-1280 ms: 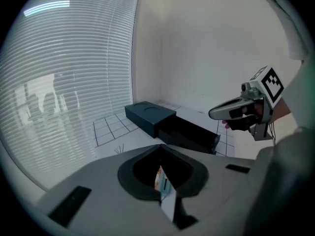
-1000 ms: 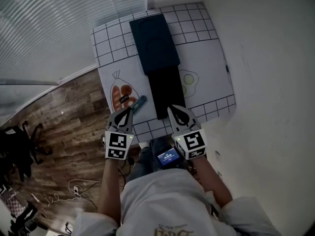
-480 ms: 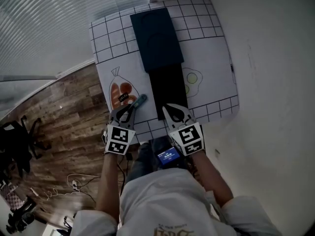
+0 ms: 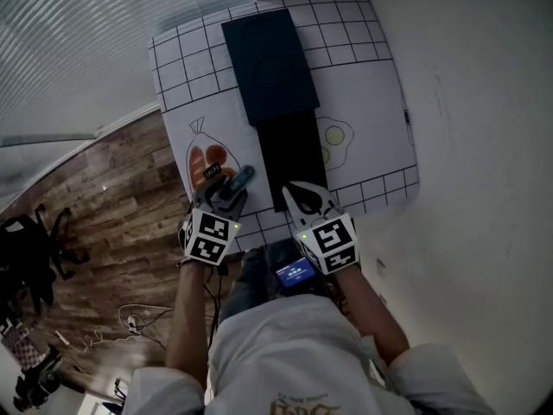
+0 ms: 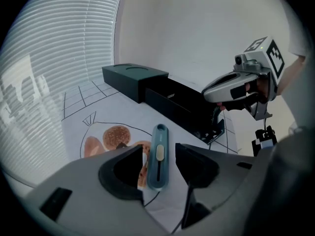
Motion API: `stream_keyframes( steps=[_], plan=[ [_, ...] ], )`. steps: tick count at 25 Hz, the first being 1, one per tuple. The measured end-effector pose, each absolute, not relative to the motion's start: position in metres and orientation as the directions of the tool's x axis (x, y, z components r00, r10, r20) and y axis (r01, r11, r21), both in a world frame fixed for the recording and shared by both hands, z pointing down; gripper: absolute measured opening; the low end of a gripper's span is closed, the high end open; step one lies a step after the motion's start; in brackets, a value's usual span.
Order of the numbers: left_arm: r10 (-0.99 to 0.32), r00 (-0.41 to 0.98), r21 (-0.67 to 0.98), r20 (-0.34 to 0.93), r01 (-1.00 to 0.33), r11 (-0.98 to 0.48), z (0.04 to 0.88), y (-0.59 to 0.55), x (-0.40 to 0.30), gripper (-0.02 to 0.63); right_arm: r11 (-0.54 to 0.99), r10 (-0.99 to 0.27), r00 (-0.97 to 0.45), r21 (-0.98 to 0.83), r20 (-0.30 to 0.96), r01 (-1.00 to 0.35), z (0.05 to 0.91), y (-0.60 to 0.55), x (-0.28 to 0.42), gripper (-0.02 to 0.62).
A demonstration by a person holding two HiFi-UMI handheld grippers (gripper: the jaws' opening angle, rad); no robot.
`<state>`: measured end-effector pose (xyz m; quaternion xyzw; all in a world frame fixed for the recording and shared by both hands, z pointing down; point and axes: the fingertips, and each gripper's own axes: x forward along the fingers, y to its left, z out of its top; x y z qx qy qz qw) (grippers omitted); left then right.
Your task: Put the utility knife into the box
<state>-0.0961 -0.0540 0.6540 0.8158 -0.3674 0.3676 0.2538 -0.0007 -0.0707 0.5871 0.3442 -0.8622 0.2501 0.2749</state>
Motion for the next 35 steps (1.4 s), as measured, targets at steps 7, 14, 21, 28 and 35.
stream_keyframes(
  steps=[7,14,21,28,35],
  plan=[
    [-0.357,0.405,0.086,0.842,-0.753,-0.652,0.663,-0.056,-0.097,0.192,0.623,-0.458,-0.601,-0.246,0.655,-0.743,0.589,-0.070,0.006,0.006],
    [-0.289,0.373,0.095,0.881,-0.740,-0.666,0.665,-0.056,-0.098,0.135,0.611,-0.468,-0.597,-0.249,0.652,-0.751,0.587,-0.072,0.008,0.006],
    [-0.283,0.377,0.112,0.882,-0.750,-0.651,0.664,-0.056,-0.101,0.132,0.601,-0.481,-0.587,-0.242,0.652,-0.762,0.585,-0.071,0.013,0.008],
    [-0.292,0.394,0.135,0.871,-0.764,-0.631,0.659,-0.053,-0.105,0.133,0.592,-0.497,-0.580,-0.237,0.645,-0.770,0.580,-0.072,0.015,0.008],
    [-0.335,0.412,0.136,0.848,-0.779,-0.613,0.637,-0.056,-0.110,0.133,0.597,-0.522,-0.582,-0.219,0.623,-0.771,0.564,-0.076,0.009,0.006]
  ],
)
